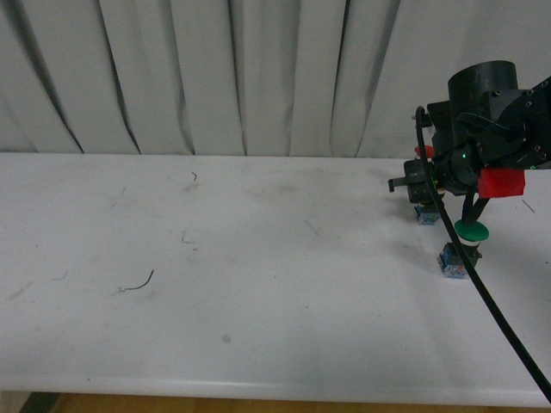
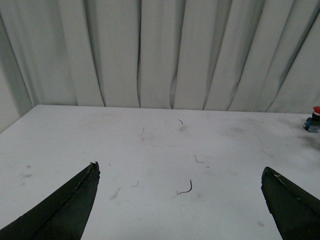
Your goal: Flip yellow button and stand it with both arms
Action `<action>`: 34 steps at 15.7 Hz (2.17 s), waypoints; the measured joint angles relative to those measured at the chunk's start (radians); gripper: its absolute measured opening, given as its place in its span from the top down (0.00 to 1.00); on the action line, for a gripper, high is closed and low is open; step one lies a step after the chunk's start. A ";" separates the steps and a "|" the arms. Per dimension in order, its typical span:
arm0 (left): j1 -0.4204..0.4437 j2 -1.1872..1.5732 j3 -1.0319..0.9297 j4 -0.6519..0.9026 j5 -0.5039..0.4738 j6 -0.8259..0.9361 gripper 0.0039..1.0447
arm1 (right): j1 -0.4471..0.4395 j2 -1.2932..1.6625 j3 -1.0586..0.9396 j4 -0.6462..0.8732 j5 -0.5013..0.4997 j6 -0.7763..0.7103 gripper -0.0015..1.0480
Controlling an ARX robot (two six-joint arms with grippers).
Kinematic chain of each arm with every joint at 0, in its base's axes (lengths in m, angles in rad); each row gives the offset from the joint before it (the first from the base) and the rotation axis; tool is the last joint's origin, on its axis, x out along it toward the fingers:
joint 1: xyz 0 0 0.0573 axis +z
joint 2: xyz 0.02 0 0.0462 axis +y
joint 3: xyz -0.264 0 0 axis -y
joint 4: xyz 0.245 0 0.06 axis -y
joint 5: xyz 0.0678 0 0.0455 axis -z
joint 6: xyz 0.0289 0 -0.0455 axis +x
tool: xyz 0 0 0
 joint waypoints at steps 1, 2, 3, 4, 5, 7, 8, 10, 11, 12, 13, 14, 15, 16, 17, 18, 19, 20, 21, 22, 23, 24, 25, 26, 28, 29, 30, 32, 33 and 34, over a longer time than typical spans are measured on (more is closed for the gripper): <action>0.000 0.000 0.000 0.000 0.000 0.000 0.06 | 0.000 0.000 0.000 0.001 0.000 0.000 0.31; 0.000 0.000 0.000 0.000 0.000 0.000 0.06 | 0.000 0.000 0.000 0.002 0.000 0.000 0.21; 0.000 0.000 0.000 0.000 0.000 0.000 0.06 | 0.000 0.000 0.000 0.005 0.000 0.000 0.10; 0.000 0.000 0.000 0.000 0.000 0.000 0.06 | 0.000 0.000 0.000 0.006 -0.005 0.001 0.05; 0.000 0.000 0.000 0.000 0.000 0.000 0.06 | 0.000 0.000 0.000 0.006 -0.006 0.001 0.07; 0.000 0.000 0.000 0.000 0.000 0.000 0.06 | 0.000 0.000 0.000 0.007 -0.019 0.006 0.06; 0.000 0.000 0.000 0.000 0.000 0.000 0.06 | -0.001 0.000 -0.002 0.011 -0.030 0.011 0.06; 0.000 0.000 0.000 0.000 0.000 0.000 0.06 | -0.002 -0.008 -0.011 0.012 -0.049 0.028 0.06; 0.000 0.000 0.000 0.000 0.000 0.000 0.06 | -0.002 -0.016 -0.019 0.011 -0.067 0.040 0.06; 0.000 0.000 0.000 0.000 0.000 0.000 0.06 | -0.002 -0.042 -0.050 0.035 -0.083 0.047 0.06; 0.000 0.000 0.000 0.000 0.000 0.000 0.06 | -0.004 -0.083 -0.084 0.050 -0.096 0.060 0.06; 0.000 0.000 0.000 0.000 0.000 0.000 0.06 | -0.009 -0.122 -0.115 0.081 -0.105 0.067 0.06; 0.000 0.000 0.000 0.000 0.000 0.000 0.06 | -0.016 -0.171 -0.155 0.119 -0.116 0.070 0.06; 0.000 0.000 0.000 0.000 0.000 0.000 0.06 | -0.021 -0.232 -0.209 0.185 -0.117 0.069 0.06; 0.000 0.000 0.000 0.000 0.000 0.000 0.06 | -0.034 -0.333 -0.303 0.262 -0.157 0.075 0.06; 0.000 0.000 0.000 0.000 0.000 0.000 0.06 | -0.048 -0.460 -0.420 0.362 -0.203 0.095 0.06; 0.000 0.000 0.000 0.000 0.000 0.000 0.06 | -0.054 -0.553 -0.505 0.429 -0.231 0.110 0.07; 0.000 0.000 0.000 0.000 0.000 0.000 0.06 | -0.053 -0.683 -0.640 0.570 -0.183 0.093 0.16; 0.000 0.000 0.000 0.000 0.000 0.000 0.06 | -0.053 -0.879 -0.819 0.615 -0.169 0.083 0.29; 0.000 0.000 0.000 0.000 0.000 0.000 0.06 | -0.059 -1.088 -0.997 0.576 -0.174 0.074 0.41; 0.000 0.000 0.000 0.000 0.000 0.000 0.06 | -0.060 -1.306 -1.189 0.514 -0.168 0.069 0.55; 0.000 0.000 0.000 0.000 0.000 0.000 0.06 | -0.094 -1.430 -1.314 0.513 -0.212 0.067 0.65; 0.000 0.000 0.000 0.000 0.000 0.000 0.06 | -0.104 -1.474 -1.357 0.517 -0.212 0.068 0.71; 0.000 0.000 0.000 0.000 0.000 0.000 0.06 | -0.107 -1.487 -1.369 0.519 -0.212 0.068 0.72; 0.000 0.000 0.000 0.000 0.000 0.000 0.06 | -0.115 -1.520 -1.398 0.526 -0.210 0.068 0.78; 0.000 0.000 0.000 0.000 0.000 0.000 0.06 | -0.119 -1.538 -1.415 0.531 -0.208 0.068 0.81; 0.000 0.000 0.000 0.000 0.000 0.000 0.06 | -0.117 -1.553 -1.427 0.534 -0.208 0.068 0.85; 0.000 0.000 0.000 0.000 0.000 0.000 0.06 | -0.116 -1.579 -1.450 0.542 -0.212 0.068 0.92; 0.000 0.000 0.000 0.000 0.000 0.000 0.06 | -0.116 -1.589 -1.460 0.543 -0.214 0.068 0.95; 0.000 0.000 0.000 0.000 0.000 0.000 0.06 | -0.111 -1.608 -1.481 0.545 -0.216 0.064 0.98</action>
